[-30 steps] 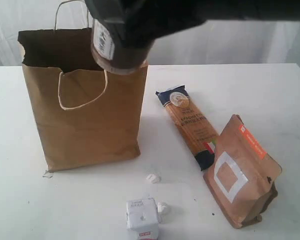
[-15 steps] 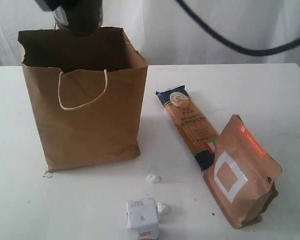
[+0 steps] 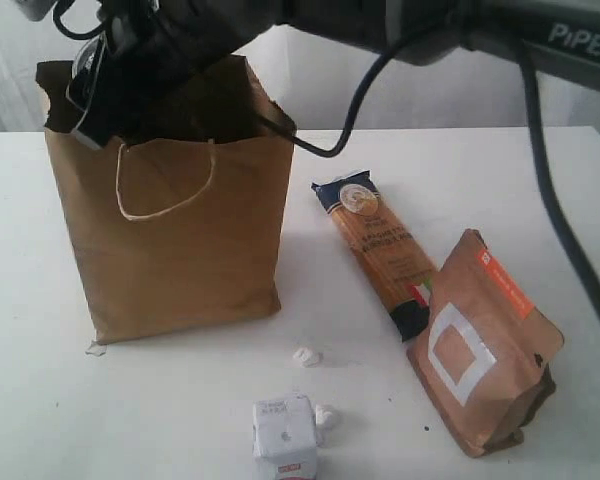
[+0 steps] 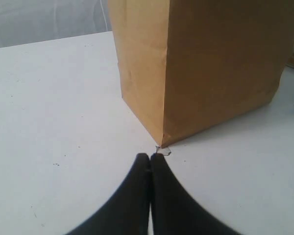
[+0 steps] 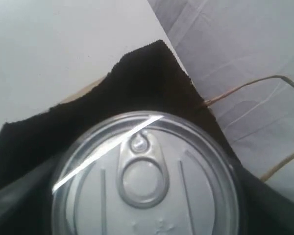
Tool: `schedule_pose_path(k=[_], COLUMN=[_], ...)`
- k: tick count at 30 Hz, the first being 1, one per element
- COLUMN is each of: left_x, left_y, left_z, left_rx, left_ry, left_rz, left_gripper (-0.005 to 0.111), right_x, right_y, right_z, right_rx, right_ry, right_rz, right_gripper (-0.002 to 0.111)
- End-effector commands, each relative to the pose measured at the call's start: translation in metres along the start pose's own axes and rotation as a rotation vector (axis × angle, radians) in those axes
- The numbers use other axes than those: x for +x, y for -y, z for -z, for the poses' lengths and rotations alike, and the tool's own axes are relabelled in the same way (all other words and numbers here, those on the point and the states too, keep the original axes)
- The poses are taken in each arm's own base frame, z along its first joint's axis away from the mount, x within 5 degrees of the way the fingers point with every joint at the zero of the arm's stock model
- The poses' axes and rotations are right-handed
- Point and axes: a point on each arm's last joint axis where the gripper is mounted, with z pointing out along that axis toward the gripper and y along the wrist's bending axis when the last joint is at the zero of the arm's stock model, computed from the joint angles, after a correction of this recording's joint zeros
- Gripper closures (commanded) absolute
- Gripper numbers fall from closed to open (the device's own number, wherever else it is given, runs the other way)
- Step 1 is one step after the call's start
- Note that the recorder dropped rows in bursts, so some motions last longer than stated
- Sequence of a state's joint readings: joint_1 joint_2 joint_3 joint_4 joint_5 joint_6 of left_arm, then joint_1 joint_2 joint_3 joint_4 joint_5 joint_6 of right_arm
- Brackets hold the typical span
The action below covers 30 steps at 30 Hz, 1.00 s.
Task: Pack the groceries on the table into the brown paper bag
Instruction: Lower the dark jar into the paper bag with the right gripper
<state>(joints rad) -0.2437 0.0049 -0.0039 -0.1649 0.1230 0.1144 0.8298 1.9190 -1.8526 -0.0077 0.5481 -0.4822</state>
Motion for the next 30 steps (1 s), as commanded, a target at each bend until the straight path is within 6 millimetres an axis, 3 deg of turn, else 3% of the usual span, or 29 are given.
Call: schedule_pose_path(k=[1, 4, 11, 17, 22, 30], left_x=[0.001, 0.001, 0.001, 0.001, 0.001, 0.001], left_y=[0.0, 0.0, 0.0, 0.0, 0.0, 0.0], left_z=[0.0, 0.0, 0.0, 0.0, 0.0, 0.0], left_rx=[-0.003, -0.003, -0.003, -0.003, -0.003, -0.003], left_ry=[-0.001, -0.001, -0.001, -0.001, -0.001, -0.001], left_rz=[0.012, 0.012, 0.012, 0.012, 0.012, 0.012], left_gripper=[0.107, 0.107, 0.107, 0.107, 0.107, 0.107], right_x=[-0.005, -0.001, 0.011, 0.009, 0.007, 0.016], right_y=[0.005, 0.009, 0.041, 0.061, 0.06, 0.043], right_z=[-0.001, -0.004, -0.001, 0.009, 0.012, -0.008], right_rx=[0.033, 0.042, 0.105, 0.09, 0.069, 0.009], right_ry=[0.035, 0.032, 0.054, 0.098, 0.068, -0.019], right_rz=[0.026, -0.003, -0.377, -0.664, -0.668, -0.643], right_gripper=[0.108, 0.108, 0.108, 0.108, 0.108, 0.108])
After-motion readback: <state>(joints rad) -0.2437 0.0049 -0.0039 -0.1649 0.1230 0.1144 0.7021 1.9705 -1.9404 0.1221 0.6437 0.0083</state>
